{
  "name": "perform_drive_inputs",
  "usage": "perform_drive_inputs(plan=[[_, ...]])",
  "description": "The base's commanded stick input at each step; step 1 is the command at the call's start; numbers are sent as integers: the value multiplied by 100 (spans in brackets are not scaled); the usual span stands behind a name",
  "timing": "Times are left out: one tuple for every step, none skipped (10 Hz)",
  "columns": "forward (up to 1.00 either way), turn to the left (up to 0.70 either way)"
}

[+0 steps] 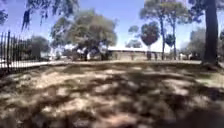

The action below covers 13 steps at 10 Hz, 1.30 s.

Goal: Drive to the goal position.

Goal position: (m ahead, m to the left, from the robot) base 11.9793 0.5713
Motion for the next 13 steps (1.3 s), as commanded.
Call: perform_drive_inputs(plan=[[70,0],[70,0],[70,0],[70,0],[70,0],[70,0],[70,0],[70,0],[70,0],[70,0],[70,0],[70,0],[70,0]])
